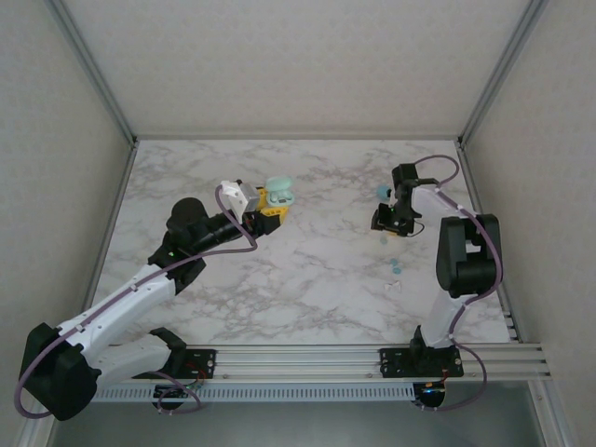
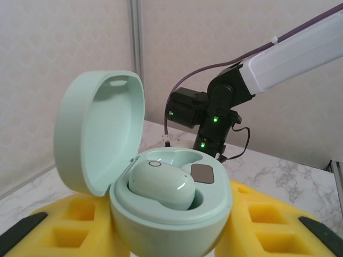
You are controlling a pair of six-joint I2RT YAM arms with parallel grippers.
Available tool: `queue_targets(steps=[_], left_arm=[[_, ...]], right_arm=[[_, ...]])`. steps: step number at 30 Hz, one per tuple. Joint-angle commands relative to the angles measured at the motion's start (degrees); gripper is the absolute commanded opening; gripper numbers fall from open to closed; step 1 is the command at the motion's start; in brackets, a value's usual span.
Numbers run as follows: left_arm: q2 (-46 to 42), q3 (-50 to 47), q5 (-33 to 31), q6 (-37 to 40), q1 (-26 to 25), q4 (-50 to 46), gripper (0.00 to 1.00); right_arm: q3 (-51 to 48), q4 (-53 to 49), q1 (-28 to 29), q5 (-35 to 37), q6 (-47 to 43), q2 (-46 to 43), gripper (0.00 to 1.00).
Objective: Insert the wireless bluetooth earbuds into the charging case
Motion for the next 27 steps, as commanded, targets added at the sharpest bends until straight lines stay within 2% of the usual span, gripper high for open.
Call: queue_targets(steps=[1, 7, 17, 27], left_arm=[[-1.3, 0.3, -0.3, 0.7, -0.6, 0.0, 0.25], [-1.6, 0.1, -0.5, 0.7, -0.7, 0.0, 0.25], [-1.0, 0.3, -0.1, 0.9, -0.7, 0.2, 0.25], [-1.1, 0.2, -0.3, 0.8, -0.7, 0.2, 0.25]], right_arm=[[3.2, -2.4, -0.4, 1.3, 0.0, 3.1, 0.47], [1.0, -2.5, -0.3, -1.4, 1.5, 2.9, 0.49], [-2.2, -2.5, 0.1, -1.7, 1.8, 3.1, 0.5], [-1.6, -1.0, 1.7, -8.5, 1.3, 2.5, 0.48]])
